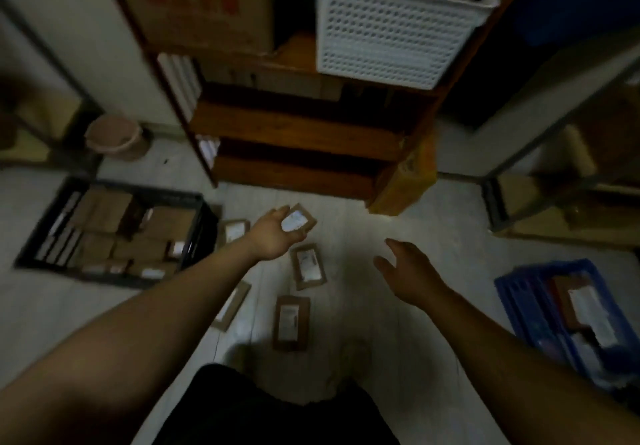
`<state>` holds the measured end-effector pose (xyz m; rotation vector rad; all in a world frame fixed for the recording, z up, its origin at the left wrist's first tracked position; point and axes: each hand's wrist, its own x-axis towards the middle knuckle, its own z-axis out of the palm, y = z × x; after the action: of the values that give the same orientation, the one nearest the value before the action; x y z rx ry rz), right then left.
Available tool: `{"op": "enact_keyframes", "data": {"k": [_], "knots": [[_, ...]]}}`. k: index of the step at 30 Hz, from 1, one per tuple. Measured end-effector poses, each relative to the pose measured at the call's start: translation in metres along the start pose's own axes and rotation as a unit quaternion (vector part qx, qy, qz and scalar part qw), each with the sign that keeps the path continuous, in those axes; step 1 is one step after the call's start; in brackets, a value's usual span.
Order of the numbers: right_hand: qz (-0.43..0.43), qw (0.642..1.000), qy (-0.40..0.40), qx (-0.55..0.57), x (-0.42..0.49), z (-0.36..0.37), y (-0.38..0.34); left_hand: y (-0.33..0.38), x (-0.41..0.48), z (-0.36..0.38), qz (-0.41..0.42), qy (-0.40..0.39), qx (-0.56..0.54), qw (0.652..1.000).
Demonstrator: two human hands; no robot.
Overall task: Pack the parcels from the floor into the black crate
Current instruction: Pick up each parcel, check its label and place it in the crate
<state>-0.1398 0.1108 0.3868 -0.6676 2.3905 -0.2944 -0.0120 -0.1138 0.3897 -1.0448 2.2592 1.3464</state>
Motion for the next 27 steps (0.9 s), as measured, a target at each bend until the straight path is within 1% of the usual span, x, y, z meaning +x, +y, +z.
{"op": "enact_keyframes", "data": {"k": [2, 3, 6, 8, 10, 12, 15, 18, 23, 27], "knots": [[-0.028, 0.999, -0.042, -0.011, 0.026, 0.008, 0.020, -0.008, 0.001, 0.014, -0.045, 0.031, -0.047, 0.997], [-0.028, 0.997, -0.068, -0.015, 0.040, 0.016, 0.032, -0.015, 0.004, 0.023, -0.070, 0.032, -0.066, 0.995], [-0.004, 0.990, -0.138, -0.039, 0.082, 0.047, 0.068, -0.057, 0.027, 0.058, -0.144, 0.034, -0.065, 0.987], [0.023, 0.985, -0.169, -0.026, 0.109, 0.070, 0.087, -0.084, 0.047, 0.082, -0.179, 0.035, -0.068, 0.981], [0.028, 0.983, -0.182, -0.012, 0.137, 0.103, 0.107, -0.100, 0.065, 0.110, -0.183, 0.036, -0.073, 0.980], [0.026, 0.982, -0.187, 0.002, 0.171, 0.143, 0.126, -0.126, 0.095, 0.141, -0.183, 0.023, -0.068, 0.980], [0.016, 0.986, -0.168, 0.011, 0.231, 0.212, 0.149, -0.173, 0.158, 0.188, -0.191, 0.020, -0.062, 0.979], [-0.003, 0.988, -0.155, 0.023, 0.299, 0.288, 0.172, -0.228, 0.235, 0.242, -0.196, 0.031, -0.085, 0.976], [-0.042, 0.989, -0.133, 0.047, 0.380, 0.378, 0.187, -0.282, 0.335, 0.298, -0.184, 0.059, -0.127, 0.973], [-0.026, 0.987, -0.133, 0.085, 0.433, 0.442, 0.197, -0.322, 0.394, 0.336, -0.194, 0.083, -0.185, 0.960]]}}
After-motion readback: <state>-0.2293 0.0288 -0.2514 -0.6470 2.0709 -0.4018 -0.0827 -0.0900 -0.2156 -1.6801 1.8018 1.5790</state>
